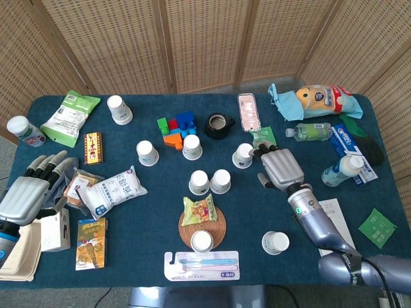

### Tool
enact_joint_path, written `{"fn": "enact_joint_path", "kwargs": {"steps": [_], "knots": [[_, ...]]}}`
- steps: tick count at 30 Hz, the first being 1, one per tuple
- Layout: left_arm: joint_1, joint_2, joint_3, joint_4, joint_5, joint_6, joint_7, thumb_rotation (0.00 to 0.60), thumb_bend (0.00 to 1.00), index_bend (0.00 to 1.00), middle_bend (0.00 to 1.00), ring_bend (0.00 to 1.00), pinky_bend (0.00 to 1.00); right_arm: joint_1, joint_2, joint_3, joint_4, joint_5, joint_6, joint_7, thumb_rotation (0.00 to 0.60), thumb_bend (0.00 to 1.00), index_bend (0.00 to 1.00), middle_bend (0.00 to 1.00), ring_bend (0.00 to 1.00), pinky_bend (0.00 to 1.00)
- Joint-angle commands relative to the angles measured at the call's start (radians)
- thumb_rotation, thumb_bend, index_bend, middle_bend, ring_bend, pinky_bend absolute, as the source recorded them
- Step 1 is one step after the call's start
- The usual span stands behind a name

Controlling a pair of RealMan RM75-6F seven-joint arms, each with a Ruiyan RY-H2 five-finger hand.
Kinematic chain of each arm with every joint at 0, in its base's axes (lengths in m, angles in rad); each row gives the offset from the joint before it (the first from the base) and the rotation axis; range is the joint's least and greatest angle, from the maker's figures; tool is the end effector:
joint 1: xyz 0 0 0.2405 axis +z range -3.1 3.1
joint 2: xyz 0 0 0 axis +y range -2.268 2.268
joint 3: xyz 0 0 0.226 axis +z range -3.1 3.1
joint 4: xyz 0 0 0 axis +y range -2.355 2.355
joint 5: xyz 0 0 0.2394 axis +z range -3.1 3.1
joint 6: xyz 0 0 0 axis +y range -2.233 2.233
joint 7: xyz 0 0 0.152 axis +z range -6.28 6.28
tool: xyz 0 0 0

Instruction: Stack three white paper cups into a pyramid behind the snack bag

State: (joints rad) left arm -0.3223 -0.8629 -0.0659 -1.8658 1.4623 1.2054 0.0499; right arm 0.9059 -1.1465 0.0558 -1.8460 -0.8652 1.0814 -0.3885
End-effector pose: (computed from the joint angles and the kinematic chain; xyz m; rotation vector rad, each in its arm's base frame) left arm -0.2313 0.2455 0.1321 -1.6746 -0.8973 -0.8538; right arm -0.1127 -0.3381 0.0447 1.8130 -0.8894 0.8422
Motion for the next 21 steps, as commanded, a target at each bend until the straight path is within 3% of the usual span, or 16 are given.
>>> {"fn": "enact_joint_path", "kwargs": {"steps": [1, 21], "knots": [[-0.005, -0.005, -0.003, -0.002, -0.001, -0.002, 0.002, 0.6, 0.43, 0.0, 0.0, 0.0, 0.05, -0.028, 0.03, -0.018, -0.018, 0.002, 0.001, -0.017, 0.6, 0.45, 0.23, 0.16, 0.13, 0.42], [-0.004, -0.002, -0.001, 0.004, 0.004, 0.01, -0.027, 0.6, 0.43, 0.0, 0.0, 0.0, 0.04, -0.061, 0.091, -0.03, -0.049, 0.025, -0.127, -0.05, 0.6, 0.44, 0.07, 0.09, 0.06, 0.42]]}}
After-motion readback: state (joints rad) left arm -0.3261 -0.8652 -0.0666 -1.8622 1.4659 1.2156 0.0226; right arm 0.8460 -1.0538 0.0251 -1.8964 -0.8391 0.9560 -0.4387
